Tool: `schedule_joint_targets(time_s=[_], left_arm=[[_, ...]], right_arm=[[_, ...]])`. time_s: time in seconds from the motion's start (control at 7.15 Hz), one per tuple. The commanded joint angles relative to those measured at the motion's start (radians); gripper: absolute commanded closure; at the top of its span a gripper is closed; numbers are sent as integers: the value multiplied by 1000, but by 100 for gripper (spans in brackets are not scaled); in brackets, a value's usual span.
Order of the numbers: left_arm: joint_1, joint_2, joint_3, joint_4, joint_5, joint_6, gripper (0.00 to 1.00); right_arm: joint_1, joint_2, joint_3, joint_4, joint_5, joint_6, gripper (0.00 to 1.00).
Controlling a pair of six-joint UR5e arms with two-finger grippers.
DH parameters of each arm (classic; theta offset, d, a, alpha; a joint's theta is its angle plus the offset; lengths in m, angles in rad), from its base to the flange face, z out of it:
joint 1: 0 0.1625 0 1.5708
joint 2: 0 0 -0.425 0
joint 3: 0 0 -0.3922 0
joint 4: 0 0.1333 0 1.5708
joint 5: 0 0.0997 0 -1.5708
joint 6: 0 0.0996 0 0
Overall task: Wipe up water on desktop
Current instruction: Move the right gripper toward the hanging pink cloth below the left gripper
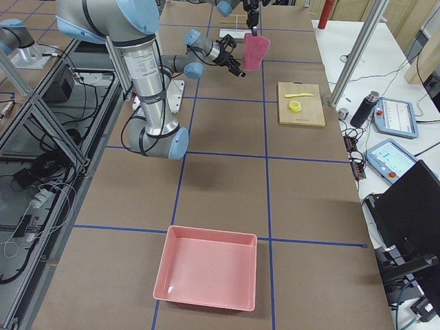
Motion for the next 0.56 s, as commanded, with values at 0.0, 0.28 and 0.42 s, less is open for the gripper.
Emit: schedule_joint_targets(time_s=[0.0,0.28,0.42], left_arm=[[40,-40,2,2,1,-63,100],[42,-41,0,2,1,-63,100],[42,-42,3,2,1,-63,100]], right_arm=[[0,31,-37,7,-9,23,6],[0,31,-37,9,-9,24,18],[0,31,-37,9,-9,24,27]])
